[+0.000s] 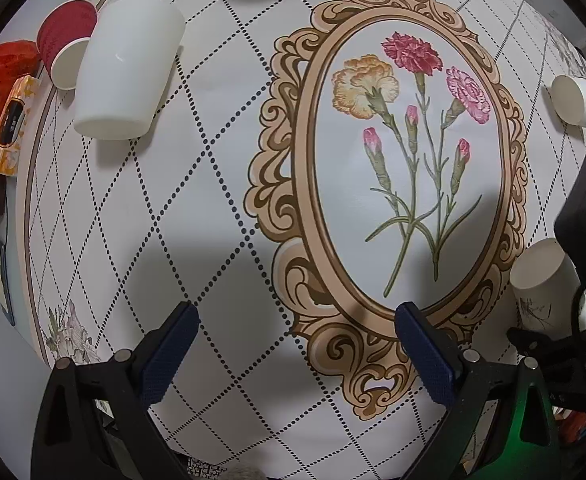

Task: Flip cup upside down
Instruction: 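Lift the cup with the right tool and rotate it rim-down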

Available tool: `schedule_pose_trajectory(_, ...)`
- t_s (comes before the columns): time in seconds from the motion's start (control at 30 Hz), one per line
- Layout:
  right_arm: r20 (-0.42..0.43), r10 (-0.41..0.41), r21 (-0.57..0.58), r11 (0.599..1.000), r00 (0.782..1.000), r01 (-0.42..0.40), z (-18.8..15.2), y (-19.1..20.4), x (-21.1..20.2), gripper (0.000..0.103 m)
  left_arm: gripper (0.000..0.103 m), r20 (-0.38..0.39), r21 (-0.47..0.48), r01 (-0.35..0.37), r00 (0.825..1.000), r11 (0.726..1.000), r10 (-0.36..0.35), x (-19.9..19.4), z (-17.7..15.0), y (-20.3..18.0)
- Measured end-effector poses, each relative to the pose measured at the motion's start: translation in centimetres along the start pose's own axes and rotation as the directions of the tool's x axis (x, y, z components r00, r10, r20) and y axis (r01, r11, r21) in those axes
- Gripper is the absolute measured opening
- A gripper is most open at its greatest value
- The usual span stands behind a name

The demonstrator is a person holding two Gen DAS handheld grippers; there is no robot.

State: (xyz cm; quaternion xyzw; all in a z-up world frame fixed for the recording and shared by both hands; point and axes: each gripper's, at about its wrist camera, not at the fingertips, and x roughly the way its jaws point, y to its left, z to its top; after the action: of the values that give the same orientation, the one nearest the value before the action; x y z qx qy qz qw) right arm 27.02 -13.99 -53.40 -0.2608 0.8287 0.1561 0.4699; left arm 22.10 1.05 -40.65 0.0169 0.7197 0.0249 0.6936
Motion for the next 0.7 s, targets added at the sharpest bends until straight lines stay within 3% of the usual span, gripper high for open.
schedule_pose_trajectory(0.1,-0.014,0.025,0.014,1.0,1.0,-0.025,0.1,-0.3,0.0,0.071,0.1,0.001,-0.002,-0.001,1.0,1.0,0.001,-0.5,-0.3,-0.6)
schedule_pose_trajectory(0.13,-0.012,0.031,0.011,0.999,0.999,-0.031,0.0,-0.4,0.0,0.079,0.1,0.001,-0.001,0.0,1.0,1.0,0.0,-0.6,-0.3,-0.6)
schedule_pose_trajectory(0.2,0.003,0.033,-0.002,0.999,0.999,-0.033,0.2,-0.6,-0.9,0.085,0.1,0.003,0.001,0.001,1.0,1.0,-0.001,-0.7,-0.2,-0.2)
schedule_pose_trajectory(0.5,0.06,0.021,-0.005,1.0,0.998,-0.02,1.9,-1.5,-4.4,0.085,0.1,0.008,0.004,0.003,1.0,1.0,-0.003,-1.5,-0.8,-0.1)
schedule_pose_trajectory(0.57,0.066,0.022,-0.004,1.0,0.998,-0.021,2.0,-1.6,-4.4,0.083,0.1,0.007,0.004,0.005,1.0,1.0,-0.005,-1.7,-1.0,-0.1)
schedule_pose_trajectory(0.63,0.065,0.033,0.001,0.999,0.997,-0.033,2.3,-0.1,-3.9,0.067,0.1,0.007,0.004,0.007,1.0,1.0,-0.007,-1.8,-1.2,0.0)
schedule_pose_trajectory(0.7,0.065,0.039,0.003,0.999,0.997,-0.039,2.3,0.1,-3.4,0.063,0.1,0.005,0.005,0.01,1.0,1.0,-0.01,-1.8,-1.3,0.0)
